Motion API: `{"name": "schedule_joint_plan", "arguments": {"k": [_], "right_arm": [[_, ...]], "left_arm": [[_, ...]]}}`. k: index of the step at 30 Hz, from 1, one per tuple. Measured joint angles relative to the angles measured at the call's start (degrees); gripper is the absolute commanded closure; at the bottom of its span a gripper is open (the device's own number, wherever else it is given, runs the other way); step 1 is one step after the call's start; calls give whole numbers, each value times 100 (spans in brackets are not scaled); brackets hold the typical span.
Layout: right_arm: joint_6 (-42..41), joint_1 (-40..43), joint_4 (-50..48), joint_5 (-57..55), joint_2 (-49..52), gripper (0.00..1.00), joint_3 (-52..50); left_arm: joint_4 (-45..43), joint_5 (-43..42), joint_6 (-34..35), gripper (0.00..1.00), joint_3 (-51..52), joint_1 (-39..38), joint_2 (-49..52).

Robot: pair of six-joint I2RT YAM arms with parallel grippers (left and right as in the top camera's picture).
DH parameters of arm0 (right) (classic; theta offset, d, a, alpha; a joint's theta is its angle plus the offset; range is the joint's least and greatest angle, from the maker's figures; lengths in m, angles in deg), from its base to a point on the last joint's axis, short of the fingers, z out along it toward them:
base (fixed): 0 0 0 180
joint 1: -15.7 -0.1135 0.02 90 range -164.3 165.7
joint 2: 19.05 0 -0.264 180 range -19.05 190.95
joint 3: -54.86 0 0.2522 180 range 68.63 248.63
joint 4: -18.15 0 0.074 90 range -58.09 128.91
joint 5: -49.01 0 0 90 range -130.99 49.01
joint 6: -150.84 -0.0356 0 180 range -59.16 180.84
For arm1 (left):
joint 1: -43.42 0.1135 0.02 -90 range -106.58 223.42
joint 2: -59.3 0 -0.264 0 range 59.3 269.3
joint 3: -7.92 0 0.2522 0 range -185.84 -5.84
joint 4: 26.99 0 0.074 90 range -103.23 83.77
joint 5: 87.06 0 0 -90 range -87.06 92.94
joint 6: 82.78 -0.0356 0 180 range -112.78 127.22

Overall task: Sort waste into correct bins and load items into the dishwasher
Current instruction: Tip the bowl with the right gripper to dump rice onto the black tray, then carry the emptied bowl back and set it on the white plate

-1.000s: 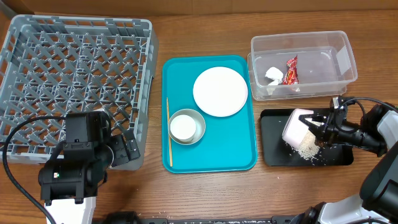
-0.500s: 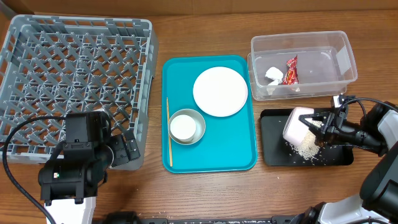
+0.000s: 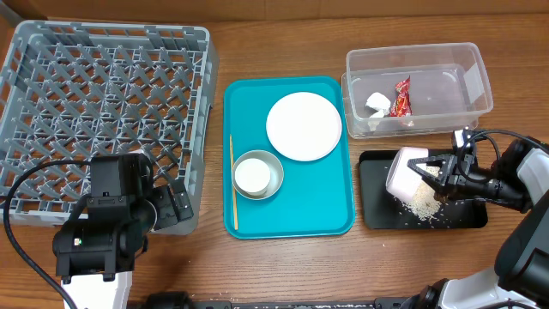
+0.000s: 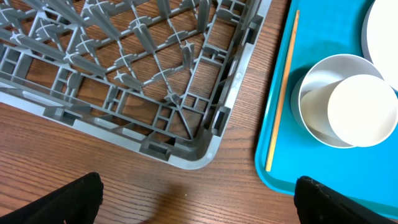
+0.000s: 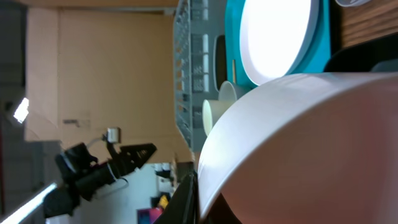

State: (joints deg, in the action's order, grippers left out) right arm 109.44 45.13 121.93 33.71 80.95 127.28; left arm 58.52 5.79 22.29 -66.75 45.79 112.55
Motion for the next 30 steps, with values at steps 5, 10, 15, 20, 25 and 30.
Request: {"name": "schedule_joint_plan", "arguments": {"k": [5, 10, 15, 20, 25, 30], "right_arm": [[-175, 0, -138, -428, 0, 96, 710], [-1303, -2, -656, -649, 0, 96, 1847], [-2994, -24, -1062, -1172, 0, 96, 2968], [-3950, -503, -584, -2942, -2, 96, 4172], [-4463, -1646, -529, -4618, -11, 96, 4725], [-4498, -3086, -863, -5554, -11, 96, 4736]], "left_arm": [[-2, 0, 0, 0, 0, 0, 0], [11, -2, 0, 0, 0, 0, 0], [28, 0, 0, 0, 0, 0, 0], [24, 0, 0, 0, 0, 0, 0], [-4, 0, 0, 0, 0, 0, 0], [2, 0, 0, 0, 0, 0, 0]]}}
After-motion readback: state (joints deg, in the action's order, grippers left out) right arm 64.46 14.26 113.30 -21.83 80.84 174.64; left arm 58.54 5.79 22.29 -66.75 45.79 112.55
